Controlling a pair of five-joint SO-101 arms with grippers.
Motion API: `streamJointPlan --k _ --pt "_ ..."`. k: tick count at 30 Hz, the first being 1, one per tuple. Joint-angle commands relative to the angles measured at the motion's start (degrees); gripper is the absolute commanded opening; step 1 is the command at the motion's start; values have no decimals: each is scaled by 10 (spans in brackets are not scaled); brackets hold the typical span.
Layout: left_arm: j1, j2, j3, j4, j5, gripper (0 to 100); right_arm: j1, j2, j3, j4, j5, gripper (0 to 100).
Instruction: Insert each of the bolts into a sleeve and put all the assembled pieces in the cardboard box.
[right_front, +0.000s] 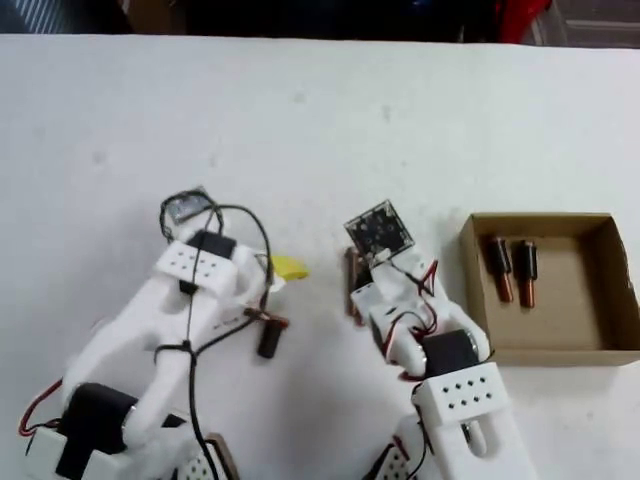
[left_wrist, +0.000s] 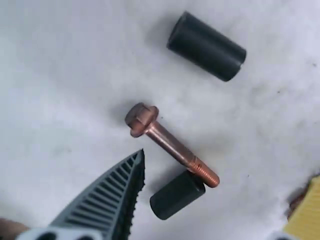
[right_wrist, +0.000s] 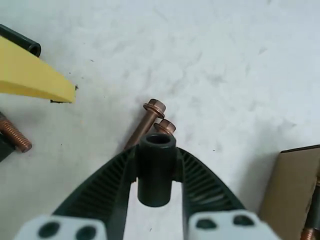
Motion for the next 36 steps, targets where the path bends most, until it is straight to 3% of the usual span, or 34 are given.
streamJointPlan --k 1,5,12,36 --pt "-23 -3 0 -9 6 479 6 -14 -7 -14 0 44" --pt "-19 -2 9 -11 6 479 6 -14 -7 -14 0 44" --pt "-22 -2 46 -85 6 479 6 -14 -7 -14 0 44" --pt "-23 -1 47 -112 4 479 6 -14 -7 -14 0 44"
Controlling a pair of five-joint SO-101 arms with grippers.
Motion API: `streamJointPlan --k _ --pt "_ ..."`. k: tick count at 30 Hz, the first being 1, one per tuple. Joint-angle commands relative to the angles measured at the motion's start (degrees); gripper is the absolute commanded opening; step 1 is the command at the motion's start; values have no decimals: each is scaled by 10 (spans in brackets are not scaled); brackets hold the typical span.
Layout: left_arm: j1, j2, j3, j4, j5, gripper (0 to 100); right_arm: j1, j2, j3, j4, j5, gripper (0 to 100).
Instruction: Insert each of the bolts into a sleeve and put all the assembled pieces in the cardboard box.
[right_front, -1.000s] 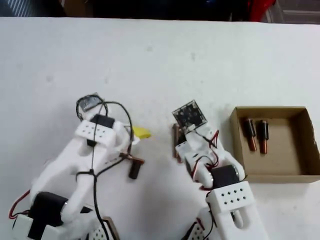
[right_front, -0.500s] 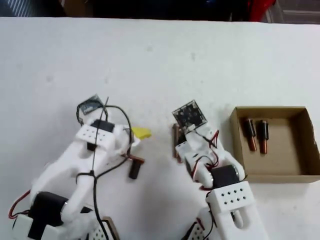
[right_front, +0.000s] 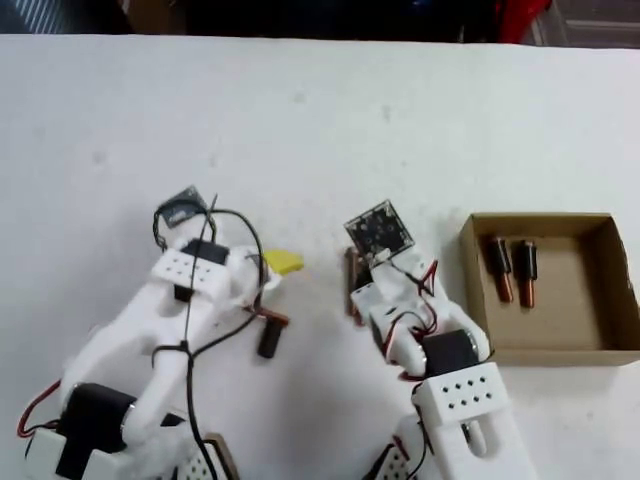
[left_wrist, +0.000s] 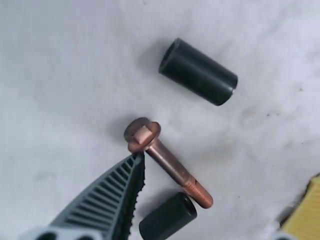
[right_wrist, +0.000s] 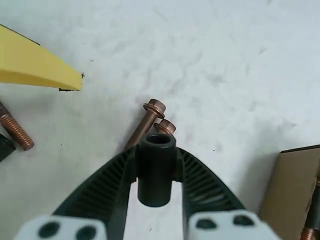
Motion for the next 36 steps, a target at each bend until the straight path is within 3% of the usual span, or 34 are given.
streamJointPlan --k 1,25,32,36 --pt "-6 -1 0 -13 4 479 6 -14 -7 -14 0 44" --pt "-51 -1 24 -66 3 478 6 -14 -6 -12 0 44" --pt "-75 -2 24 -63 2 285 6 -14 -6 -11 0 44" --pt "-90 -2 24 -64 -23 256 5 -14 -6 -11 0 44"
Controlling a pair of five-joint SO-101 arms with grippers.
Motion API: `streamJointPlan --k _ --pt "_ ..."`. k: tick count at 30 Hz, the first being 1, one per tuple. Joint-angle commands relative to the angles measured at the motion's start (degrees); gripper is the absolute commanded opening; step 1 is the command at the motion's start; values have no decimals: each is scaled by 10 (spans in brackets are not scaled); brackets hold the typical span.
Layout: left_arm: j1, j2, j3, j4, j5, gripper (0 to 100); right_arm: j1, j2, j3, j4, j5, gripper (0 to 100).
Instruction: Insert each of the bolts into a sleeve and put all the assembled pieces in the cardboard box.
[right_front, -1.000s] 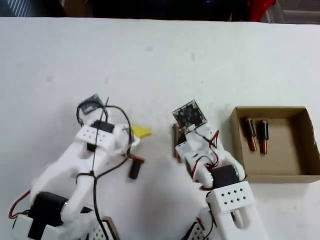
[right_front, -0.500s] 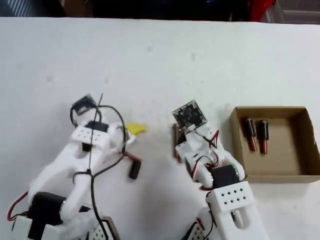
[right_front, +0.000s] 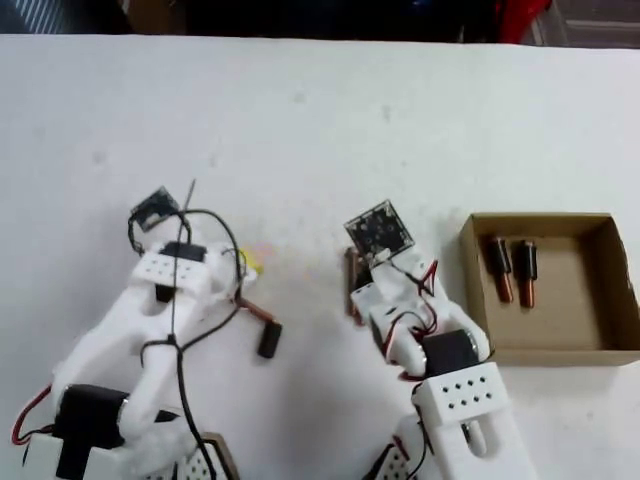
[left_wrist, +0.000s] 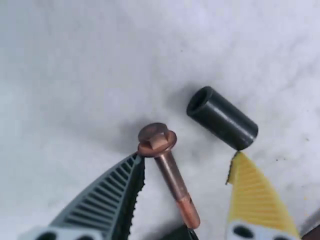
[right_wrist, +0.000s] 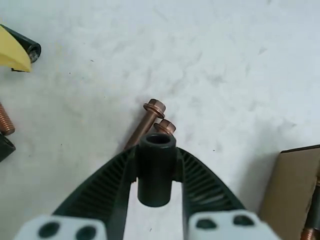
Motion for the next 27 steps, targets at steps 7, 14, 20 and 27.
streamJointPlan --k 7,14,20,27 --pt "-18 -2 0 -7 -25 252 5 -14 -6 -11 0 44" --pt "-18 -2 4 0 -25 252 5 -14 -6 -11 0 44" --pt "-18 -2 4 12 -25 251 5 -14 -6 -11 0 44" --pt "-19 -2 2 10 -25 84 5 -14 -6 -11 0 44"
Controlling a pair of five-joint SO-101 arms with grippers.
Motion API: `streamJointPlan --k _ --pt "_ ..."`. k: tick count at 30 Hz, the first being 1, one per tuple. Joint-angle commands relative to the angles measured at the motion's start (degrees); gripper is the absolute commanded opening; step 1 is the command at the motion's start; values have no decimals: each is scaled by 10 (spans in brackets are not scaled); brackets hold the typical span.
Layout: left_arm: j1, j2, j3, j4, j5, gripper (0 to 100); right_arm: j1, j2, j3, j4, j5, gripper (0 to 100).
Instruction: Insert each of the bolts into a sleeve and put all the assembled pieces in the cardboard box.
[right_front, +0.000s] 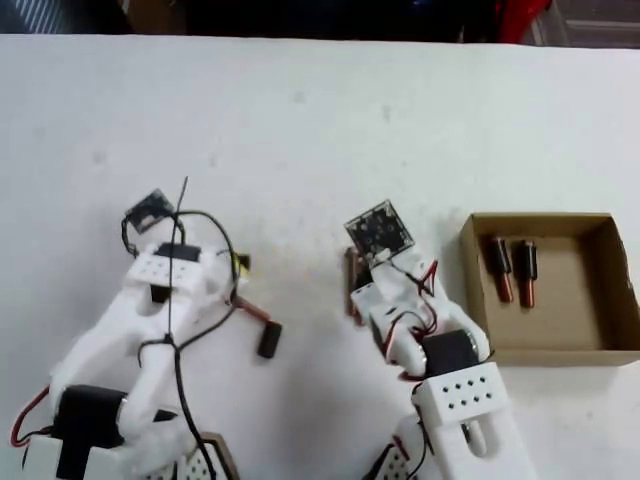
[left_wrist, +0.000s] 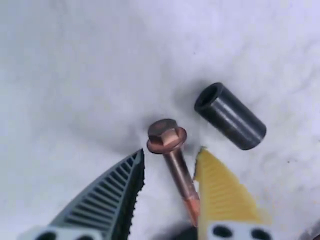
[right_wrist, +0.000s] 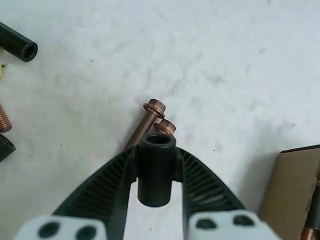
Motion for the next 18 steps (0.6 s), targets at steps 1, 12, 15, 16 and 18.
streamJointPlan --k 1,12,15,16,18 --pt "-7 -2 -5 6 -10 66 5 -14 -6 -11 0 44" --pt "-7 -2 -4 5 -77 68 5 -14 -6 -10 0 44" --pt "-7 -2 -5 8 -146 68 5 -14 -6 -10 0 44" --pt "-7 -2 -6 9 -175 68 5 -14 -5 -10 0 44" --pt "-7 -5 -6 10 -224 69 3 -14 -5 -10 0 44"
